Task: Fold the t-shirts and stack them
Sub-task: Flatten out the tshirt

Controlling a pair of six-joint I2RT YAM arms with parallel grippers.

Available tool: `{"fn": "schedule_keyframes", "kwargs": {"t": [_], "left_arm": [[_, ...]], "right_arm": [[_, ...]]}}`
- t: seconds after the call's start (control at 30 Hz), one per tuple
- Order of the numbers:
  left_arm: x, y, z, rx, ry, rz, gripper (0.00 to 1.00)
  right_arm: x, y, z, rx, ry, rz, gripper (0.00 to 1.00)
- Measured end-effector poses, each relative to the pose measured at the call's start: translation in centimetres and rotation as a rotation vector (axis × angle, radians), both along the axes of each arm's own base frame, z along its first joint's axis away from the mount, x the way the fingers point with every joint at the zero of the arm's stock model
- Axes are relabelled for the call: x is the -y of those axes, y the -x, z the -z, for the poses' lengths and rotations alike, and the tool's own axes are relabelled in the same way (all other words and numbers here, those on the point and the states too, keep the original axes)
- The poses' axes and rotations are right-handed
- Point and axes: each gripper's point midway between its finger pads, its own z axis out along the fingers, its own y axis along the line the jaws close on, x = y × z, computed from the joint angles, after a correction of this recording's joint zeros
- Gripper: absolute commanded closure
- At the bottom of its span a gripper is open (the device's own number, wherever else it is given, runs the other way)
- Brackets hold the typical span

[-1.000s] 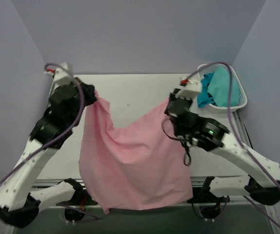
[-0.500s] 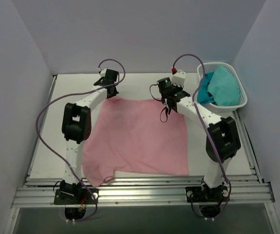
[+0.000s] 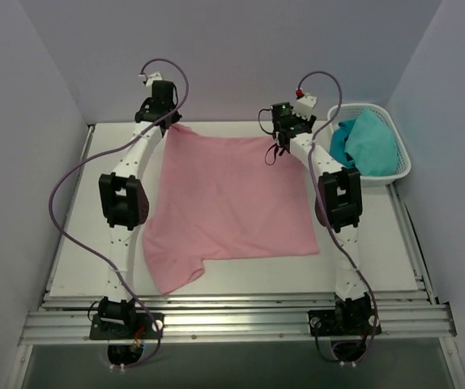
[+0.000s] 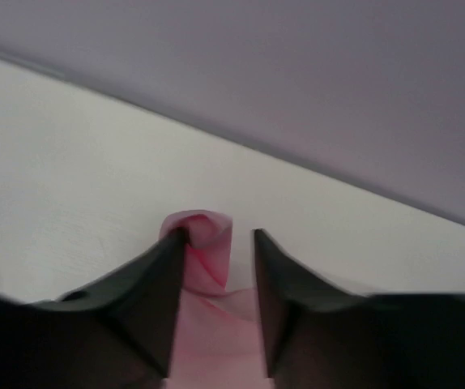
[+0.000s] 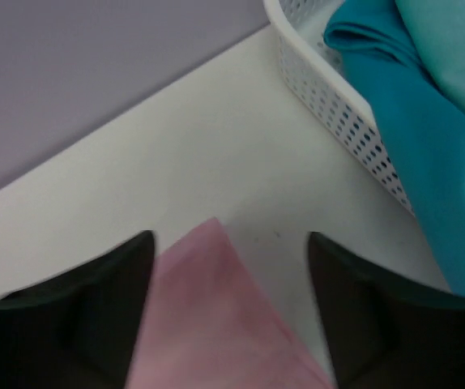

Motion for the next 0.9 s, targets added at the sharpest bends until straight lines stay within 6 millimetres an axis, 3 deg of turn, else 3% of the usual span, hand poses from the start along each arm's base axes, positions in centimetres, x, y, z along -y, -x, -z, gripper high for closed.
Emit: {"fn": "schedule_keyframes", "kwargs": {"t": [0.03, 0.07, 0.17, 0.27, 0.4, 0.5, 0.6, 0.7, 0.8, 0.83, 0.9], "left_arm": [[-0.1, -1.1, -1.6, 0.044, 0.006, 0.007, 0.24], [-0.2, -2.5, -3.7, 0.106, 0.004, 0.023, 0.06], [-1.2, -3.6, -5.9, 0.168, -0.014, 0.028, 0.06], [-2.0, -2.9, -5.4, 0.136, -0.043, 0.033, 0.06], [-2.8, 0.4, -3.5, 0.025, -0.069, 0.038, 0.06], [-3.1, 2.9, -5.1, 0.007, -0.068, 0.027, 0.06], [-3.8, 7.1, -9.2, 0.036, -0.054, -0.024, 0.06], [-4.2, 13.7, -10.9, 0.054, -0.041, -0.065, 0.03], [-2.8, 21.2, -10.4, 0.075, -0.010, -0.066, 0.00], [-2.0, 23.4, -9.3, 0.065, 0.003, -0.058, 0.05], [-0.3, 27.1, -6.2, 0.027, 0.027, -0.031, 0.07]], "right_arm": [[0.3, -0.8, -0.4, 0.013, 0.003, 0.006, 0.00], [0.5, -1.6, -0.8, 0.023, 0.008, 0.010, 0.00], [1.0, -3.1, -2.5, 0.061, 0.022, 0.025, 0.00], [1.1, -2.9, -4.3, 0.083, 0.029, 0.030, 0.00], [1.3, -0.2, -6.2, 0.073, 0.031, 0.021, 0.00], [1.5, 3.3, -8.6, 0.079, 0.021, 0.007, 0.00], [0.9, 7.2, -12.0, 0.124, -0.026, -0.026, 0.00], [-0.8, 11.7, -13.4, 0.180, -0.101, -0.093, 0.00], [-3.0, 16.7, -10.5, 0.169, -0.198, -0.205, 0.00], [-3.5, 17.9, -8.9, 0.154, -0.228, -0.232, 0.00], [-3.9, 20.3, -4.5, 0.074, -0.250, -0.253, 0.00]]}}
